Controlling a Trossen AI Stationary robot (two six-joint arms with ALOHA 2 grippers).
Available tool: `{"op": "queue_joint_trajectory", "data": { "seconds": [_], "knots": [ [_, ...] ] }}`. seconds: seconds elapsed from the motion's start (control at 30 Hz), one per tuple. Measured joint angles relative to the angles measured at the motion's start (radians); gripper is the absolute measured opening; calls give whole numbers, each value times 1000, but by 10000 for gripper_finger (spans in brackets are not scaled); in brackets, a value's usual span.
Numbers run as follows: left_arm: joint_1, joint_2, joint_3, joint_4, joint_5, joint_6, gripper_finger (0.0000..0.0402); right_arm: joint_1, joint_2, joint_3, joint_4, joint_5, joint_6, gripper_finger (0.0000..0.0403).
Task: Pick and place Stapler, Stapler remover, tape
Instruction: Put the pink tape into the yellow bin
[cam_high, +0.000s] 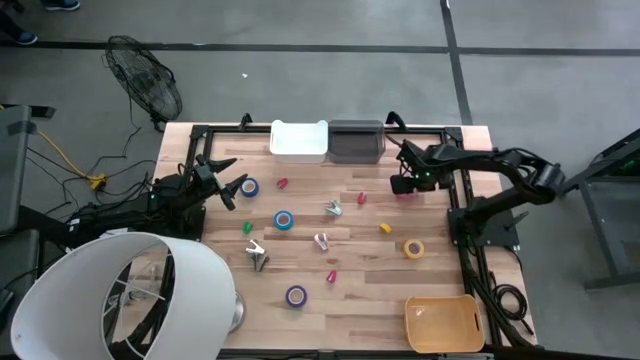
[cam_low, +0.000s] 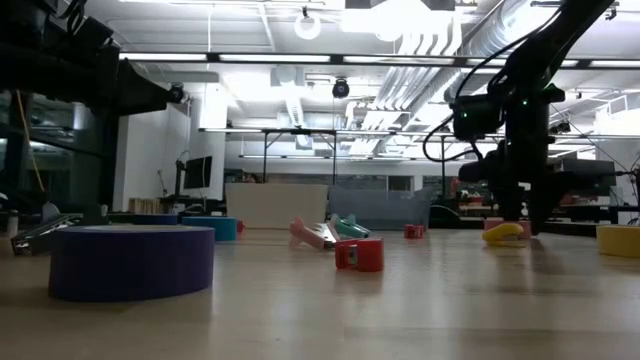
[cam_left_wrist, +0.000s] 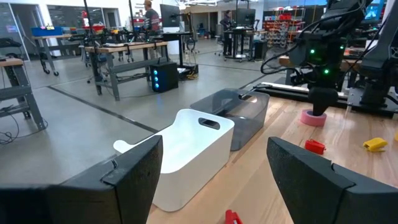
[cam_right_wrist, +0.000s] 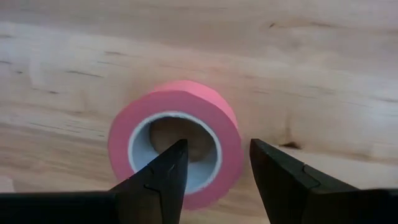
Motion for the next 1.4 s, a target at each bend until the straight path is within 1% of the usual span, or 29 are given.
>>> {"op": "queue_joint_trajectory", "data": {
  "seconds": [0.2,0.3,0.4,0.63,0.73,0.87,1.0,1.13,1.3,1.4],
  "knots": [
    [0,0,0,0,0,0,285,0,9,0,6,1,0,164],
    [0,0,0,0,0,0,285,0,9,0,-3,5,6,152],
    [0,0,0,0,0,0,285,0,9,0,-12,5,7,123],
    [0,0,0,0,0,0,285,0,6,0,-28,-38,-1,32],
    [0,0,0,0,0,0,285,1,-17,0,-40,-47,-15,31],
    [0,0,0,0,0,0,285,26,-82,0,-94,-48,5,31],
    [0,0,0,0,0,0,285,75,-179,0,-178,-83,32,32],
    [0,0,0,0,0,0,285,152,-296,0,-257,-136,70,31],
    [0,0,0,0,0,0,285,299,-436,0,-346,-182,134,31],
    [0,0,0,0,0,0,285,403,-501,0,-389,-186,168,31]
  ]
}}
